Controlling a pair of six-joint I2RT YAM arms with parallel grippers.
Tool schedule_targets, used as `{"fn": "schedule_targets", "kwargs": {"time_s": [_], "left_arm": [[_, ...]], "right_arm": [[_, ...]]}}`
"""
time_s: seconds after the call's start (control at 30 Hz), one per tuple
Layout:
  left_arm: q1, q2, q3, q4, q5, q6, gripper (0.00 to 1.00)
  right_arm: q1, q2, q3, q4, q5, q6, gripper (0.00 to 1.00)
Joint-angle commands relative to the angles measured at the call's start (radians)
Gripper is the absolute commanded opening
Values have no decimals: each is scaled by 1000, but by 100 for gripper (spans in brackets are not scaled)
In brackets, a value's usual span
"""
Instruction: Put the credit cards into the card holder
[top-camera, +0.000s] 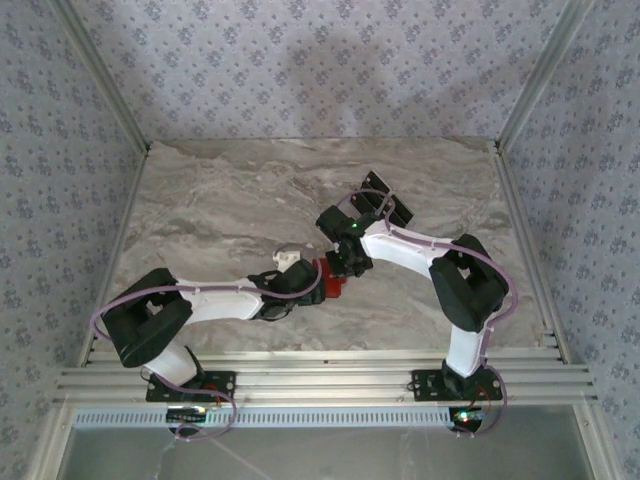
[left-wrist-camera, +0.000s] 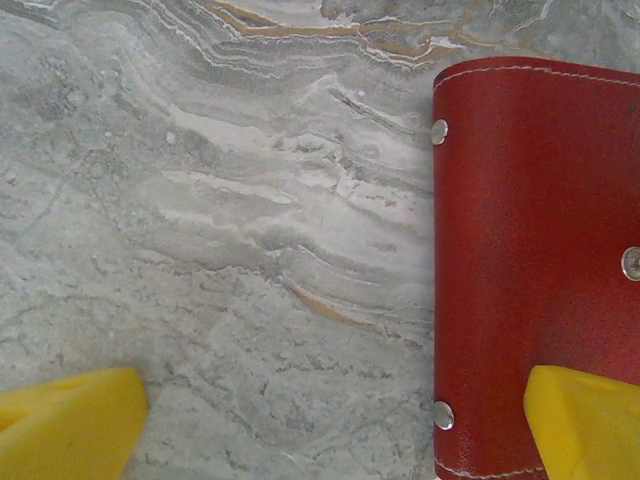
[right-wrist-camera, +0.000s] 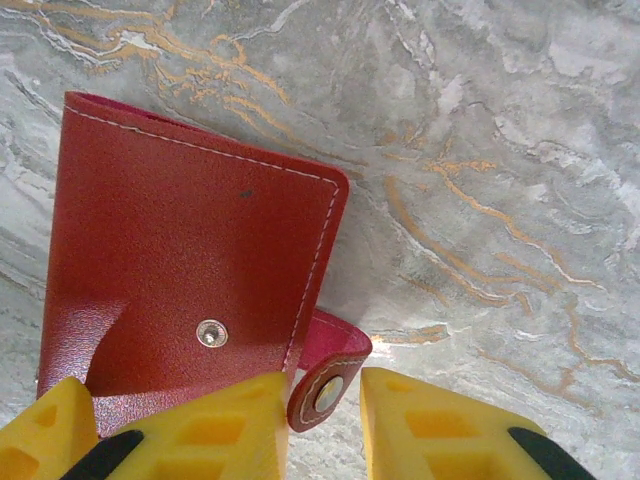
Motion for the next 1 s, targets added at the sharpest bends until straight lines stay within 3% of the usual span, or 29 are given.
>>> {"fn": "schedule_targets", "kwargs": {"time_s": [0.0, 0.6, 0.97], "left_arm": [[2, 70, -51, -25, 77, -35, 99], [-1, 72, -49, -25, 76, -35, 99], [-4, 76, -49, -22, 76, -35, 99]], "right_arm": [[5, -15, 20, -32, 21, -1, 26], [-12, -24, 21, -19, 18, -2, 29], [-15, -30, 19, -10, 11, 1, 22]]}}
